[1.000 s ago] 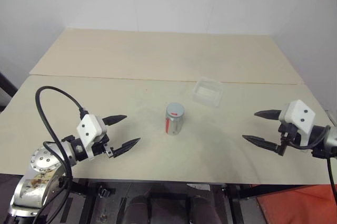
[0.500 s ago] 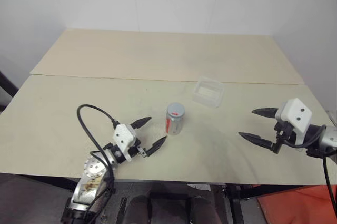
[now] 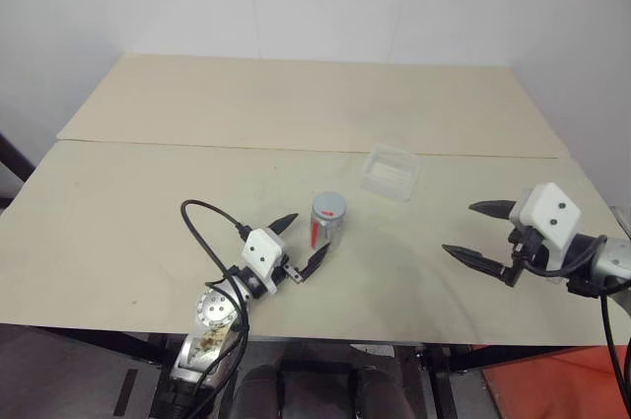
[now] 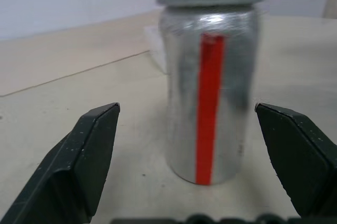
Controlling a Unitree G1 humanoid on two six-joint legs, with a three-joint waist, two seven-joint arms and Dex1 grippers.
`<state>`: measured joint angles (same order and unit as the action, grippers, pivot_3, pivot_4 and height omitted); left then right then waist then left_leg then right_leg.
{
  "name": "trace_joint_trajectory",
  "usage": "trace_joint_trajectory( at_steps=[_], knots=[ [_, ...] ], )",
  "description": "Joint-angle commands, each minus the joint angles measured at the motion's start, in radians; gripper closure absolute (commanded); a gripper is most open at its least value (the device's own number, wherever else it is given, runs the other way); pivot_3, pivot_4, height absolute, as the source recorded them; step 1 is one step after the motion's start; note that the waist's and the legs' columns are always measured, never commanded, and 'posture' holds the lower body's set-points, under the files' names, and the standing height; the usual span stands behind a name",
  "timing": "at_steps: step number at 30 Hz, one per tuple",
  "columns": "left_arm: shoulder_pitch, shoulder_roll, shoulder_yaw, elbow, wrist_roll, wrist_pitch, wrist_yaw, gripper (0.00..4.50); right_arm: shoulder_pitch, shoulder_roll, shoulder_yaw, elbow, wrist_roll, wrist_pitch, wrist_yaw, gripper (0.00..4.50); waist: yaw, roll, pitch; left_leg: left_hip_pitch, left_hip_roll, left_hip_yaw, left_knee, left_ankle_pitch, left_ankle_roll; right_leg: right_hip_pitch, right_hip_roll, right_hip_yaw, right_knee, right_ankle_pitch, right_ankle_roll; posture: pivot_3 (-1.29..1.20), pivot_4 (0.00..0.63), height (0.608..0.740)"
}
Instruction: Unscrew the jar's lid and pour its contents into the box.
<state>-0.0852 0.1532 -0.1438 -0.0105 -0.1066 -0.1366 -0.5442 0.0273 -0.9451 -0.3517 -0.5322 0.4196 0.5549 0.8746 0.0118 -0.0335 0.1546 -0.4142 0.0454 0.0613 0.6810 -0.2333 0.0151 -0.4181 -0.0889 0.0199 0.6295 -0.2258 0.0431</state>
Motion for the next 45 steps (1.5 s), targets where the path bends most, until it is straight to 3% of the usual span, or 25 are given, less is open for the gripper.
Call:
trace_joint_trajectory(
  at_steps=[1, 17, 25, 32, 38, 45],
  knots=[
    [-0.026, -0.016, -0.015, 0.022, 0.0, -0.048, 0.004, 0.01, -0.013, -0.002, -0.02, -0.037, 0.019, 0.014, -0.015, 0.0, 0.0, 0.0, 0.0, 0.0, 0.0, 0.0, 0.0, 0.0, 0.0, 0.0, 0.0, 0.0, 0.0, 0.0, 0.0, 0.0, 0.15, 0.74],
    [-0.13, -0.074, -0.039, 0.194, 0.022, -0.13, 0.035, 0.01, 0.032, 0.004, -0.053, -0.074, 0.026, 0.034, -0.044, 0.0, 0.0, 0.0, 0.0, 0.0, -0.001, 0.0, 0.0, 0.0, 0.0, 0.0, 0.0, 0.0, 0.0, 0.0, 0.0, 0.0, 0.15, 0.74],
    [-0.148, -0.083, -0.04, 0.231, 0.016, -0.157, 0.02, 2.41, 0.044, 0.011, -0.059, -0.08, 0.027, 0.034, -0.056, 0.0, 0.0, 0.0, 0.0, 0.0, -0.001, -0.001, 0.0, 0.0, 0.0, 0.0, 0.0, 0.0, 0.0, 0.0, 0.0, 0.0, 0.15, 0.74],
    [-0.145, -0.068, -0.022, 0.19, -0.02, -0.147, -0.006, 2.41, 0.018, 0.017, -0.022, -0.089, 0.031, 0.038, -0.068, 0.0, -0.002, 0.0, 0.0, 0.0, -0.001, -0.001, 0.0, 0.0, 0.0, 0.0, 0.0, 0.0, 0.0, 0.0, 0.0, 0.0, 0.15, 0.74],
    [-0.163, 0.011, 0.005, 0.131, -0.082, -0.099, -0.093, 2.41, -0.168, 0.15, 0.115, -0.153, 0.119, 0.131, -0.187, 0.0, -0.01, 0.0, 0.0, 0.0, 0.0, -0.001, 0.0, 0.0, 0.0, 0.0, 0.001, 0.0, 0.0, 0.0, 0.0, 0.0, 0.15, 0.74],
    [-0.209, 0.082, 0.05, 0.09, -0.161, -0.027, -0.162, 2.41, -0.375, 0.445, 0.339, -0.179, 0.14, 0.202, -0.396, 0.0, -0.009, 0.0, 0.0, -0.001, 0.0, -0.002, 0.0, 0.0, 0.0, -0.002, 0.001, 0.0, 0.001, 0.0, 0.0, 0.0, 0.15, 0.74]
  ],
)
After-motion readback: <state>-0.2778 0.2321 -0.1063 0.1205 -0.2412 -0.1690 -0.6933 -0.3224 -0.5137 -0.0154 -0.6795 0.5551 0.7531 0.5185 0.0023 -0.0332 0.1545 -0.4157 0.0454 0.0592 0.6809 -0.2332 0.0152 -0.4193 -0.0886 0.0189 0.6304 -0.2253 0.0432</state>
